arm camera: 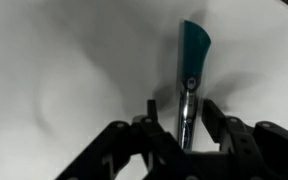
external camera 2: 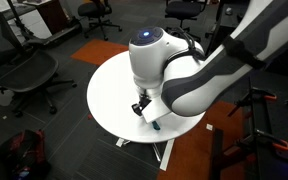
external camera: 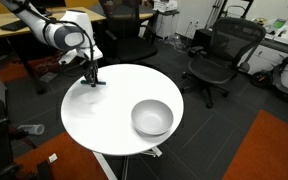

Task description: Put the marker on top of the book

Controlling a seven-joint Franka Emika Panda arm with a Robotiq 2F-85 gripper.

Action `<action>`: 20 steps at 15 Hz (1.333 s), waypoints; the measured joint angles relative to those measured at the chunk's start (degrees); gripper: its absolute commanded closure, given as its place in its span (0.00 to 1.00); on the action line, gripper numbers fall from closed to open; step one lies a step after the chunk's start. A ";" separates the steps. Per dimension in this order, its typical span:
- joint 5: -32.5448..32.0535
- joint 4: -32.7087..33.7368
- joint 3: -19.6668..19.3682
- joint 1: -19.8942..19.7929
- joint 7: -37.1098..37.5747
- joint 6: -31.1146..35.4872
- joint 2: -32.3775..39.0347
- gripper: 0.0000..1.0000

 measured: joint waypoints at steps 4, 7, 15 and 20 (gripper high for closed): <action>0.00 0.50 -0.35 0.21 0.00 0.00 0.23 0.98; 0.00 0.78 -0.38 0.22 -0.07 0.00 0.29 0.95; 0.01 -1.68 0.11 -0.99 -7.67 -0.99 -5.44 0.95; 0.01 -6.64 0.11 -3.61 -13.86 -4.43 -13.81 0.95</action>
